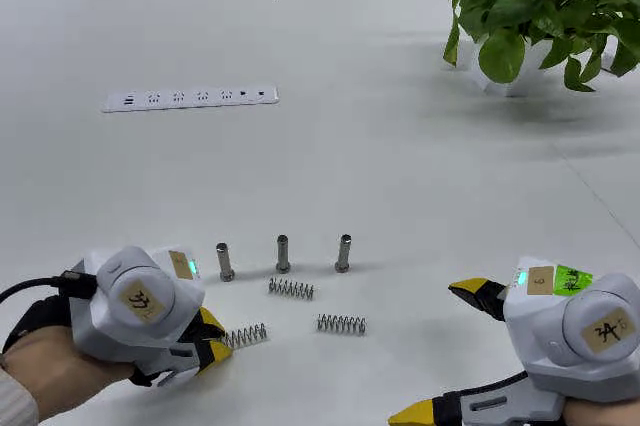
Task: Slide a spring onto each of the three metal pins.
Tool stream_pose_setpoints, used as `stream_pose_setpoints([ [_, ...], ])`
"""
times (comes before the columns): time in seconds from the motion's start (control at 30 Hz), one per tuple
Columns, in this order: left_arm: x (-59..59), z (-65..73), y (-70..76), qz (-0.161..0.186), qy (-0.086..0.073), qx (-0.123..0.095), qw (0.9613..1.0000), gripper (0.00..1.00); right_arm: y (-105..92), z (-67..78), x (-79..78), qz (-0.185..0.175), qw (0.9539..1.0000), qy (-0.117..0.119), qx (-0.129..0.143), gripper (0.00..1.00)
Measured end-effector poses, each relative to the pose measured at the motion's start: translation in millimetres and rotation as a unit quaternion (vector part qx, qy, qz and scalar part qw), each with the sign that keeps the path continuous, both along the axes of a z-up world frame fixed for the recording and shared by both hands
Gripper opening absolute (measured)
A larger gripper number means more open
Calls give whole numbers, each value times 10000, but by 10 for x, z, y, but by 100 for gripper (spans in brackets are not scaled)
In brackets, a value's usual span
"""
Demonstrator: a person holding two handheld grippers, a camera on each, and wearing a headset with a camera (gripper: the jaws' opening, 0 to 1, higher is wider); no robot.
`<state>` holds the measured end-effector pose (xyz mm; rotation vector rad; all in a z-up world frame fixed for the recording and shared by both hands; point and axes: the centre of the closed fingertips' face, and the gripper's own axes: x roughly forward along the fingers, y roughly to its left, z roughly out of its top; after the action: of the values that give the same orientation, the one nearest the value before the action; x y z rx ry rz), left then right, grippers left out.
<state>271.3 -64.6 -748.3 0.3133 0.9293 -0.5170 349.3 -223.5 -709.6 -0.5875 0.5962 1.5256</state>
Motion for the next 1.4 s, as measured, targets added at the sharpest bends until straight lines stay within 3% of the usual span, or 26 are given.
stream_pose_setpoints([
  [0.2,-8,-13,7,63,-7,62,10000,10,9,-12,-16,10,10000,14,15,95],
  [0.37,-19,-19,21,266,-194,-61,9994,10,19,-19,-32,-5,10000,36,37,95],
  [0.53,-13,5,2,615,-431,-292,9967,10,12,-33,-49,-7,10000,57,20,95],
  [0.67,-37,23,-14,764,-528,-410,9948,10,6,-16,-39,1,10000,35,20,95],
  [0.73,-48,33,-34,928,-588,-532,9925,10,11,5,-33,-18,10000,54,48,95],
  [0.87,-24,115,-108,1361,-828,-998,9822,10,37,23,-35,-83,9998,143,116,94],
  [0.97,-33,173,-105,1442,-961,-1112,9786,10,53,28,-47,-37,9998,148,110,94],
  [1.03,22,251,-158,1502,-1103,-1253,9745,10,83,54,-60,3,9998,135,114,94],
  [1.23,114,445,-250,1481,-1430,-1309,9698,10,167,84,-66,78,9998,117,110,92],
  [1.4,178,566,-378,1381,-1608,-1388,9674,10,248,155,-100,271,9995,129,137,88],
])
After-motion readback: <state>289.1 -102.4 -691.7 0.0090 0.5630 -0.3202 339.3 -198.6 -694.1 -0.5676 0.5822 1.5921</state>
